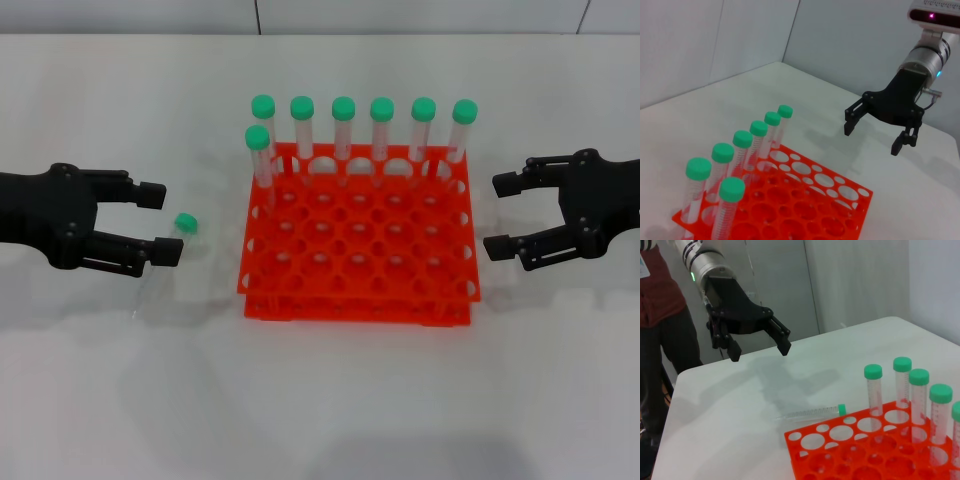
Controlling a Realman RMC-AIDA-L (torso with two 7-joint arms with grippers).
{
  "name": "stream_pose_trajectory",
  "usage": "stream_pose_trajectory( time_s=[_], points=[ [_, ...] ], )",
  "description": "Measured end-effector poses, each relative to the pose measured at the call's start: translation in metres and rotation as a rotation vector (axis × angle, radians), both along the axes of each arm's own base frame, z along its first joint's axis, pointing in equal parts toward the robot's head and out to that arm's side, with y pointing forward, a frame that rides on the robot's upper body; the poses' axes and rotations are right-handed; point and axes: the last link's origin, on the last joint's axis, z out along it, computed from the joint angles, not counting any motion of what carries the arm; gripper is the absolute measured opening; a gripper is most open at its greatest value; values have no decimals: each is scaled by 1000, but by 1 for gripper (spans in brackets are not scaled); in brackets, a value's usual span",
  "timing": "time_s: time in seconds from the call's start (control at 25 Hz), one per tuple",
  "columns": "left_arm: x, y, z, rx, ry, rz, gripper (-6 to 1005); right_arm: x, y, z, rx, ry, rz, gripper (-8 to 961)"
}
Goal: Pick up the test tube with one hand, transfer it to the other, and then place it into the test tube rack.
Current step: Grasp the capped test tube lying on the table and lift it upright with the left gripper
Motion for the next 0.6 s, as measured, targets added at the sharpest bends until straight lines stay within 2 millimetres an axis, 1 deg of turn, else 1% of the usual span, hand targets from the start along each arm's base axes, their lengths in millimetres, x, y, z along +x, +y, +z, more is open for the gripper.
stream_pose_trajectory(
  time_s=[0.6],
  points=[
    [1, 1, 0, 3, -4, 1, 889, 0, 1, 0, 8, 2, -1, 858]
  ],
)
